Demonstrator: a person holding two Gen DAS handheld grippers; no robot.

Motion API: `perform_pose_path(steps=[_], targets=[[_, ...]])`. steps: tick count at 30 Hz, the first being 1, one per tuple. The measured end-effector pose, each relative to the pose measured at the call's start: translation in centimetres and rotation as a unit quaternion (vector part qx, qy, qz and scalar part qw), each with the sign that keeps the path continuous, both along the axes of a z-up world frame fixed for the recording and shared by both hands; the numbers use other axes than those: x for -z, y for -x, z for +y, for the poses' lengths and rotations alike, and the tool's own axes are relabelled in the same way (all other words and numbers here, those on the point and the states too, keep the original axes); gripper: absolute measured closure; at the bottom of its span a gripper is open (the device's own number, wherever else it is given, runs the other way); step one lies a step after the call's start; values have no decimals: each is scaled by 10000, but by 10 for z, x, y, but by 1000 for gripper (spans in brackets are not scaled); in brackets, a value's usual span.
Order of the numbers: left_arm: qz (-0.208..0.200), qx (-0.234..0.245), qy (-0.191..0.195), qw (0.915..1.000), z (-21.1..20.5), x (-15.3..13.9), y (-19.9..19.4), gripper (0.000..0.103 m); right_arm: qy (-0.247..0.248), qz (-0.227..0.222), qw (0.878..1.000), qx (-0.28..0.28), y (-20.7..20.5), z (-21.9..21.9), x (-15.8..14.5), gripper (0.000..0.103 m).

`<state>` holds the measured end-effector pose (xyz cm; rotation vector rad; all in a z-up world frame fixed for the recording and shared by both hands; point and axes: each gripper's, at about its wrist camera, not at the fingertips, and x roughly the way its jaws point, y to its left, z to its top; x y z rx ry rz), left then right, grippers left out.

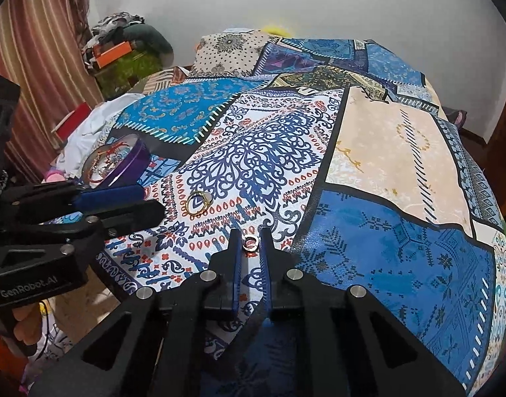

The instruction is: Organize jewelry

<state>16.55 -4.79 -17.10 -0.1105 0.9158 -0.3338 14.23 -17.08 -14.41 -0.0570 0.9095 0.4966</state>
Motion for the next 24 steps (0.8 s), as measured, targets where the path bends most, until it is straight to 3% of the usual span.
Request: perform_pose_path(steps=[14, 16, 19, 21, 24], targets=[[-110, 57, -287, 9995, -24, 10, -17, 72, -179, -112, 9993, 300, -3, -26, -12, 94], [-156, 57, -413, 9990, -27, 10, -19, 84, -184, -111, 9993, 311, -4, -27, -12, 94], [-173, 47, -379, 9991, -26, 9, -20, 88, -192, -127, 9992, 312, -5, -27, -13, 94], [-167, 43, -341, 9993, -25, 7, -20, 103, -210, -152, 9992, 317, -5, -27, -16, 94], [-214, 20, -292, 9993, -22, 2, -16, 103, -229, -197, 9990, 328, -4, -26, -20, 94]])
